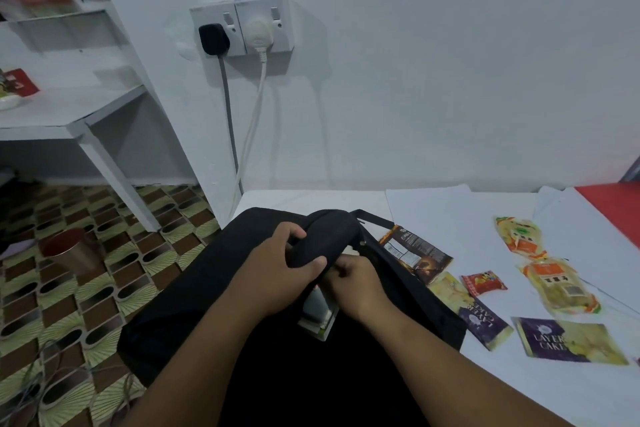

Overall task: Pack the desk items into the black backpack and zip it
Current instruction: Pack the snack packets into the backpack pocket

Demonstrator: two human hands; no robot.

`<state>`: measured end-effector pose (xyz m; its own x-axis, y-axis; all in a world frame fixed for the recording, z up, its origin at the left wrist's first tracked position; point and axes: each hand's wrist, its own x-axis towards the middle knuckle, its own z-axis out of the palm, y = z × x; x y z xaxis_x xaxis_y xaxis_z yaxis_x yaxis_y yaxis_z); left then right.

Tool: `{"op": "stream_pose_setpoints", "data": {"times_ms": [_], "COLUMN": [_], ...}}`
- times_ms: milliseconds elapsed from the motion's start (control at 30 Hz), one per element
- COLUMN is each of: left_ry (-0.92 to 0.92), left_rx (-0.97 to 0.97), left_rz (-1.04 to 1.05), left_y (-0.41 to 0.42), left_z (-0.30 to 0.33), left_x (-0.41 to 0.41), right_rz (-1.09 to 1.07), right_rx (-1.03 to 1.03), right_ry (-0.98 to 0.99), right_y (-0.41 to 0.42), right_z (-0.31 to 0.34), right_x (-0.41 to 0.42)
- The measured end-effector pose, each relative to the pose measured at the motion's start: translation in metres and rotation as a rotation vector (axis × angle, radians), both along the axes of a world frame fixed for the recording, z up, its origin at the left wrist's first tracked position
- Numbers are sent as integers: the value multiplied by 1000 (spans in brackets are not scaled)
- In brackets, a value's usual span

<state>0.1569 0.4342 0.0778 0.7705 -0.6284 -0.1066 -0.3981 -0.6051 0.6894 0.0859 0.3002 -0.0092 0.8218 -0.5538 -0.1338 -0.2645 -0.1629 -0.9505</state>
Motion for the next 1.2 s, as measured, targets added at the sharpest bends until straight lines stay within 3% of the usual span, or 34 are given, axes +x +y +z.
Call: {"op": "stream_pose_setpoints", "data": {"times_ms": [67, 167, 267, 400, 467, 533, 600, 667, 733, 867, 967, 1067, 1200], "left_ry": [-26, -41, -171, -332, -332, -351, -445, -509, -420, -21, 17, -37, 2], "left_rx": [-19, 7, 159, 212, 123, -148, -375, -243, 37, -78, 68, 205, 140], "left_rz": [-6, 6, -31, -89, -146, -159, 6, 290, 386, 167, -2, -20, 29], "left_y": [0, -2, -2, -6, -12, -17, -19, -18, -13, -21, -44, -68, -92], "left_z": [-14, -31, -49, -68, -68, -62, -54, -42, -40, -48, -58, -71, -74], "left_x": [-8, -29, -48, -74, -82, -87, -92, -93, -89, -103, -124, -139, -149], "right_rz": [75, -8, -156, -243, -257, -312, -386, -432, -392, -316, -243, -209, -174], "right_rx": [102, 293, 348, 397, 204, -136, -461, -504, -274, -130, -90, -24, -12], "right_ry": [-25, -106, -133, -174, -148, -122, -99, 2, 138, 125, 61, 13, -63], "right_y": [-1, -3, -5, -10, -13, -19, -27, -36, -45, -60, -68, -79, -99], "right_z": [5, 10, 10, 6, 0, -8, -19, -28, -29, -30, -26, -17, -6], "right_x": [-15, -39, -65, -99, -115, -131, -146, -159, -167, -168, -160, -148, -128]}}
